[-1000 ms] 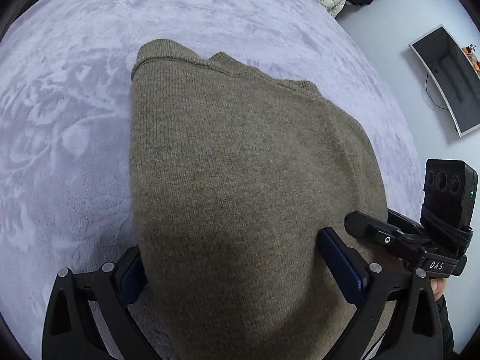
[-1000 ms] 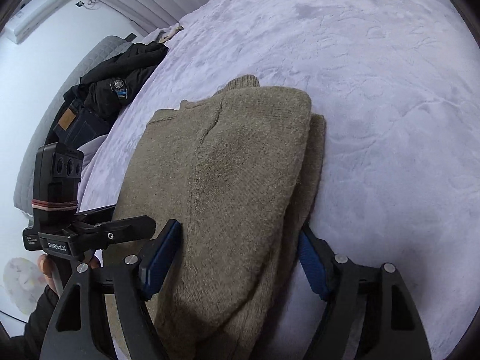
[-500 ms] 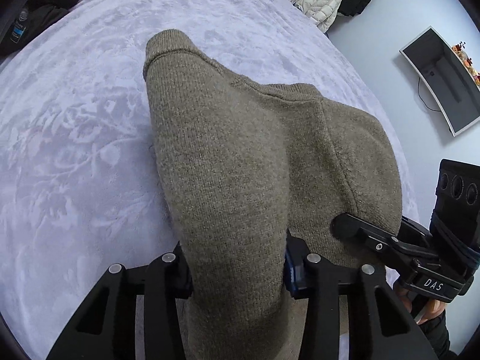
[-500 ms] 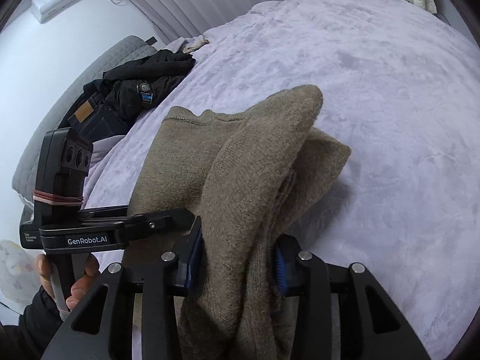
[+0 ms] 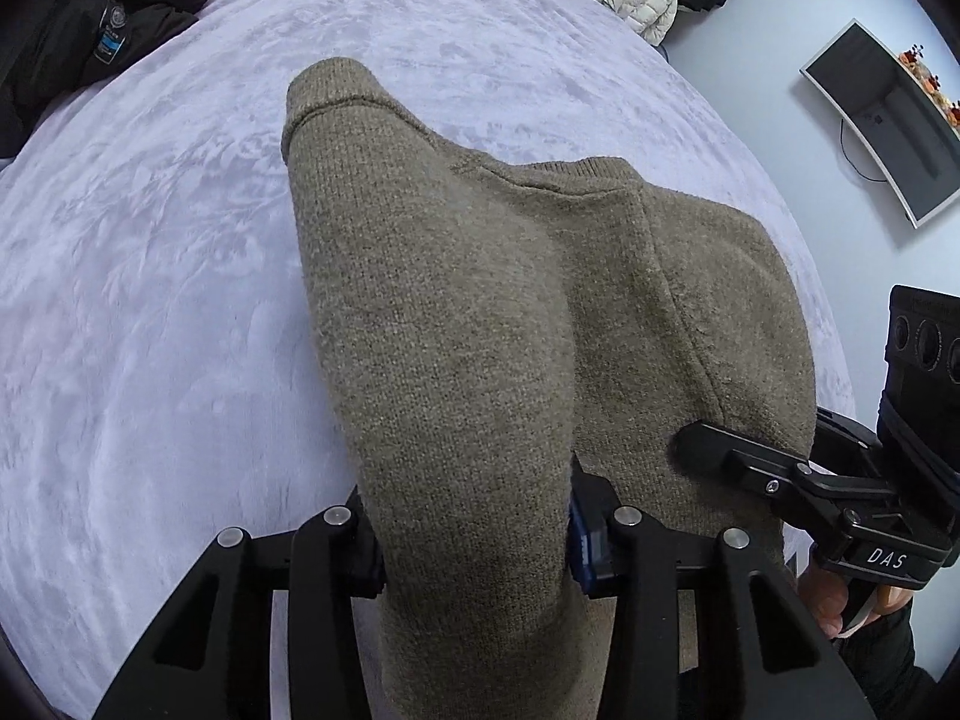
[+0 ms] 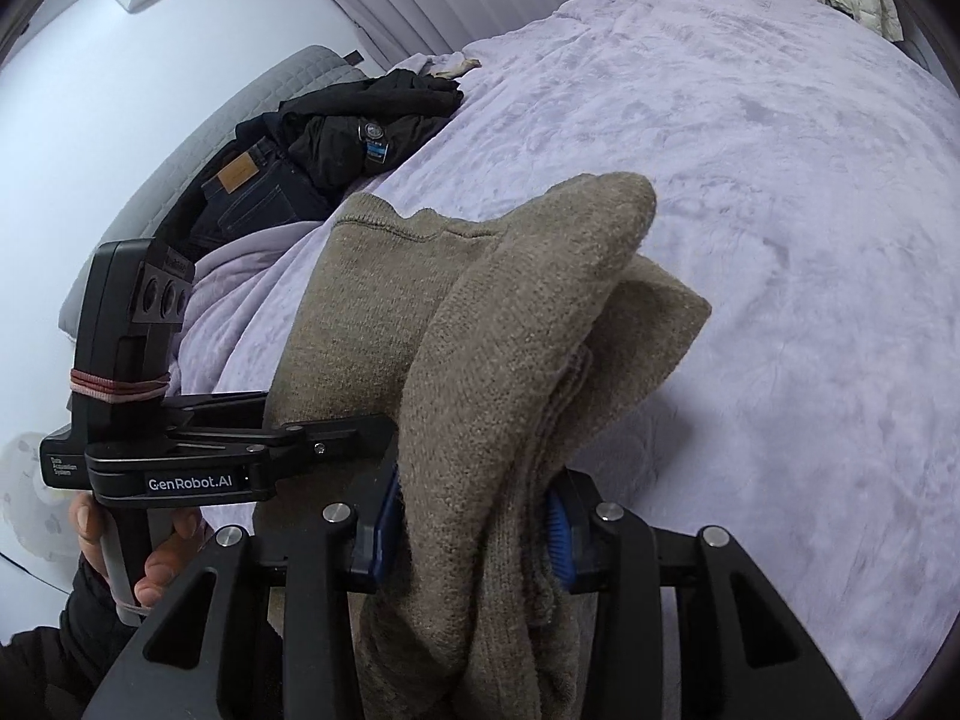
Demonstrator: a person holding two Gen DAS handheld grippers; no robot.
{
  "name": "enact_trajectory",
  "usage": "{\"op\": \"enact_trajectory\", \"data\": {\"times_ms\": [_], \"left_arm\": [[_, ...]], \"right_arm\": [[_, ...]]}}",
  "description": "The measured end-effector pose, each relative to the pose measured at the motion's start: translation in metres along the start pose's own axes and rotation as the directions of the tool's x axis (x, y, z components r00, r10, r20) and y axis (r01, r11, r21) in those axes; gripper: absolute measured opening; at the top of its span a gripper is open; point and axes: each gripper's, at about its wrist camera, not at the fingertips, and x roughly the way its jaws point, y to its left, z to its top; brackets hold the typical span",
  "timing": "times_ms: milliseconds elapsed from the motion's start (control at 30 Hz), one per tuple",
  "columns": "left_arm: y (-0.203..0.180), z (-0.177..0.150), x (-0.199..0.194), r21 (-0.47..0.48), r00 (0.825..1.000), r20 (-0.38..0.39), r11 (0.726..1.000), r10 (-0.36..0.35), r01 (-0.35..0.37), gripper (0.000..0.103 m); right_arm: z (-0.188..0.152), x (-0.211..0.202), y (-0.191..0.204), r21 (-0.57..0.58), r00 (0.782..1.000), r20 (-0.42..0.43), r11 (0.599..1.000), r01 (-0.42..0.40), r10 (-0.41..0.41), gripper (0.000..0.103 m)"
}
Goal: Fold small clothes
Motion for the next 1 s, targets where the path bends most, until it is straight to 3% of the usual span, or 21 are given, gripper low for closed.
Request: {"op": "enact_trajectory", "data": {"times_ms": [200,300,367,433,500,567,667,800,900,1000], "left_arm": [[0.014,-0.026,0.028,-0.051,1.000,-0.009,0.999,-0.003,0.003,0.047],[0.024,-0.033,0.031,-0.081,1.000,0.009,0.996,-0.026,0.027,0.060],[0.031,-0.037,0.031,-0.098,1.000,0.009,0.995,-0.026,0.027,0.079],[0.038,-0.040,0.029,-0.118,1.000,0.010,0.993,-0.027,0.028,0.081],[0.045,-0.044,0.018,-0.140,0.999,0.030,0.990,-0.014,0.018,0.081],[0.049,-0.048,-0.005,-0.142,0.994,0.099,0.989,0.046,-0.031,0.081],[0.036,-0.058,-0.037,-0.070,0.971,0.214,0.993,0.108,-0.096,0.081],[-0.004,-0.072,-0.049,0.089,0.960,0.280,0.996,-0.002,-0.024,0.081],[-0.027,-0.081,-0.033,0.181,0.963,0.269,0.983,-0.016,-0.035,0.081],[-0.034,-0.083,-0.006,0.209,0.978,0.207,0.976,0.013,-0.057,0.081]], "right_arm": [[-0.027,0.025,-0.014,0.042,0.998,-0.060,0.999,-0.006,0.008,0.043],[-0.032,0.034,-0.032,0.098,0.998,-0.056,0.995,-0.008,0.014,0.045],[-0.033,0.035,-0.043,0.138,0.998,-0.062,0.990,-0.019,0.028,0.052],[-0.035,0.034,-0.051,0.171,0.997,-0.079,0.985,-0.001,0.015,0.061],[-0.036,0.025,-0.058,0.186,0.997,-0.073,0.983,0.009,0.005,0.061],[-0.038,0.008,-0.056,0.176,0.998,-0.039,0.983,0.046,-0.040,0.061],[-0.044,-0.026,-0.031,0.051,0.988,0.044,0.988,0.146,-0.148,0.061],[-0.063,-0.049,0.035,-0.257,0.981,0.121,0.949,0.182,-0.155,0.061],[-0.087,-0.046,0.070,-0.442,0.980,0.157,0.879,0.181,-0.123,0.063],[-0.101,-0.027,0.070,-0.478,0.990,0.087,0.867,0.139,-0.111,0.063]]}}
